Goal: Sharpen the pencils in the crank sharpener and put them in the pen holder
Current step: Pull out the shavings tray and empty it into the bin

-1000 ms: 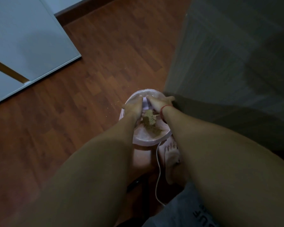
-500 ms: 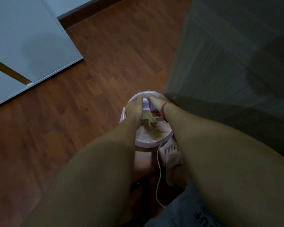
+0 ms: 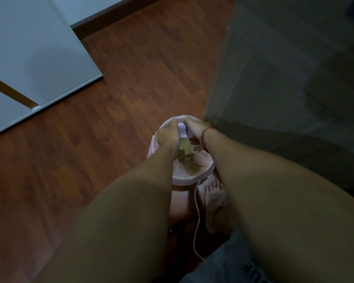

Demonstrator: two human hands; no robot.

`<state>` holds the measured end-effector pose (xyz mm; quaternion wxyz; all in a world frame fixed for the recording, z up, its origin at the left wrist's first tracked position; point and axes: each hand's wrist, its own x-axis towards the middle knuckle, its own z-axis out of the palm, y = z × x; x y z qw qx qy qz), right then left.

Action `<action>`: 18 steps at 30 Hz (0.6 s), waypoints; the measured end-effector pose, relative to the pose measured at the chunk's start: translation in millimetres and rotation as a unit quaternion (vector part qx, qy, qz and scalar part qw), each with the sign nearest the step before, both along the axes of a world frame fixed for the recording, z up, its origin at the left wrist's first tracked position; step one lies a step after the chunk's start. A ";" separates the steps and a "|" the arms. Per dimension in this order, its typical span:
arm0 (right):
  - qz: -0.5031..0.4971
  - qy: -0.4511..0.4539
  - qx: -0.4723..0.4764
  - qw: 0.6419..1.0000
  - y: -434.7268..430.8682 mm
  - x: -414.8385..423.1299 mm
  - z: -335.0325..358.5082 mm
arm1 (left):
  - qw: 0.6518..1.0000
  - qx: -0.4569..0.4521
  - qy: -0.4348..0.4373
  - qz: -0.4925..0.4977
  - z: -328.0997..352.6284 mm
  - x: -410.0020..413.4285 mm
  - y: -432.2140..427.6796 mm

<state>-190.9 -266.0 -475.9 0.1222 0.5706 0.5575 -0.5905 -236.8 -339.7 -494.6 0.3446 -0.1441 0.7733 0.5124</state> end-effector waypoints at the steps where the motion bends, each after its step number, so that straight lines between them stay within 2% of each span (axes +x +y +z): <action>1: 0.002 -0.005 0.005 1.000 -0.4 -0.6 4.0 | 1.000 0.005 0.000 -0.010 0.3 0.3 -0.8; 3: -0.009 -0.009 0.011 1.000 -0.6 -1.6 3.4 | 1.000 0.016 -0.006 -0.017 2.6 1.4 -3.3; 6: -0.004 -0.025 0.022 0.999 0.2 -2.9 -4.6 | 0.999 -0.002 -0.025 0.023 4.6 1.8 -3.7; 9: 0.008 -0.011 0.007 1.000 -6.0 -0.4 14.5 | 0.999 -0.022 0.004 0.036 13.1 4.6 -4.8; 14: -0.014 -0.016 0.030 0.999 -1.6 -3.8 2.3 | 1.000 0.008 0.013 -0.027 1.2 -0.2 -6.8; 18: 0.000 -0.015 0.020 1.000 -5.9 0.7 13.5 | 1.000 -0.003 0.019 0.011 -2.0 -0.9 -6.0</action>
